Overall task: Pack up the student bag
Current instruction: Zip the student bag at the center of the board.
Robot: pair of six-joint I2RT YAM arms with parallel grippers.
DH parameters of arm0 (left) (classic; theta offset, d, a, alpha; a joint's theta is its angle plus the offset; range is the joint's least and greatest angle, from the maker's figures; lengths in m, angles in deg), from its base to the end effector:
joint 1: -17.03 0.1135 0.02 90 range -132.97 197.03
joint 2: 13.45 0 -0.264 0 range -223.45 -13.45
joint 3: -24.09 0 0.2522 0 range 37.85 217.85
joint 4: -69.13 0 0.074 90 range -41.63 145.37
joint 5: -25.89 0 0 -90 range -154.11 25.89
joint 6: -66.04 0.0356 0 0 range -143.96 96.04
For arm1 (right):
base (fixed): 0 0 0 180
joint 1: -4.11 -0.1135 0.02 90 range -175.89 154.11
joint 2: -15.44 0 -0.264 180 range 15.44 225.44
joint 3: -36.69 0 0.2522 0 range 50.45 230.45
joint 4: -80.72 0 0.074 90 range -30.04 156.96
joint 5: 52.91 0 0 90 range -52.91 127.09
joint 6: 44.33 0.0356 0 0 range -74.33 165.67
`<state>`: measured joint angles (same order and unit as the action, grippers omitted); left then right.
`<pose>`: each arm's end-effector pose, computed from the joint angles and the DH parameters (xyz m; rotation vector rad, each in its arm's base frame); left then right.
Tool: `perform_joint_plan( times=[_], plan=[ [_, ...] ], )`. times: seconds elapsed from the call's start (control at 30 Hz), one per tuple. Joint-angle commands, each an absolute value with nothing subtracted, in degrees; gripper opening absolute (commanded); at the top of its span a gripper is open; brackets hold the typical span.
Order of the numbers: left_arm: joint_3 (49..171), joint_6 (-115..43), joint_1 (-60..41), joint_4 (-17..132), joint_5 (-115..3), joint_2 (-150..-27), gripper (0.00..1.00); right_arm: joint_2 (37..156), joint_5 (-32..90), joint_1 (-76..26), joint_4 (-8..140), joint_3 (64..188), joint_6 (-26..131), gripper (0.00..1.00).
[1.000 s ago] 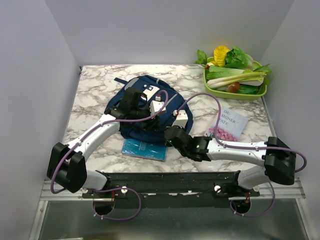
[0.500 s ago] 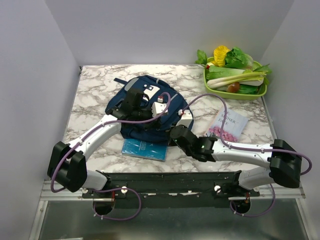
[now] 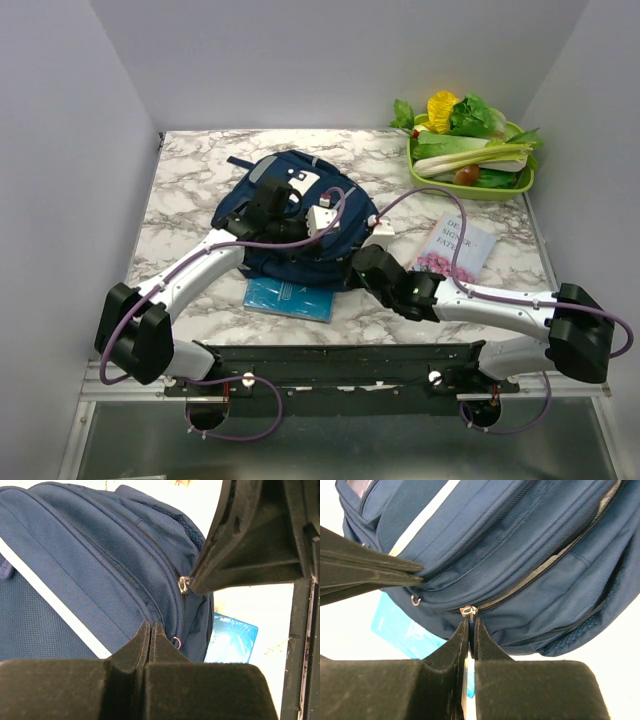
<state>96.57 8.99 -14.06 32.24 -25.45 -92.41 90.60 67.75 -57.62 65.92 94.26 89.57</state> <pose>0.2403 -0.1709 0.2742 1.4581 1.7001 -0.7612 0.1491 0.2390 0.2364 -0.0126 2.0986 0.5653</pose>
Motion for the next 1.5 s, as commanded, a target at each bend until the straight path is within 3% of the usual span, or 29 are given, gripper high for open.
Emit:
perform_joint_plan(
  times=[0.0, 0.8, 1.07, 1.17, 1.27, 1.33, 1.47],
  plan=[
    [100.17, 8.55, -16.45, 23.75, -26.4, -89.4, 0.0, 86.9, 68.91, -54.34, 63.97, 92.56, 88.56, 0.01],
    [98.76, 32.73, -17.16, -0.26, -27.19, -81.48, 0.0, 90.93, 58.46, -37.47, 65.9, 94.75, 70.03, 0.01],
    [97.11, 37.82, -11.71, -5.98, -23.23, -80.08, 0.0, 94.19, 57.75, -36.14, 70.2, 97.12, 65.63, 0.01],
    [94.12, 34.59, -11.71, -1.42, -23.85, -78.49, 0.0, 95.51, 56.17, -36.14, 71.79, 96.77, 66.32, 0.01],
    [94.54, 19.5, -11.71, 9.21, -25.87, -78.4, 0.01, 94.81, 51.52, -36.14, 74.51, 94.14, 68.61, 0.01],
    [95.68, 6.63, -11.71, 17.7, -28.32, -79.02, 0.05, 94.37, 48.63, -36.23, 76.8, 92.3, 70.37, 0.01],
    [97.1, -8.29, -11.88, 27.76, -29.22, -79.02, 0.41, 93.66, 44.4, -36.23, 79.0, 90.8, 71.51, 0.01]
  ],
)
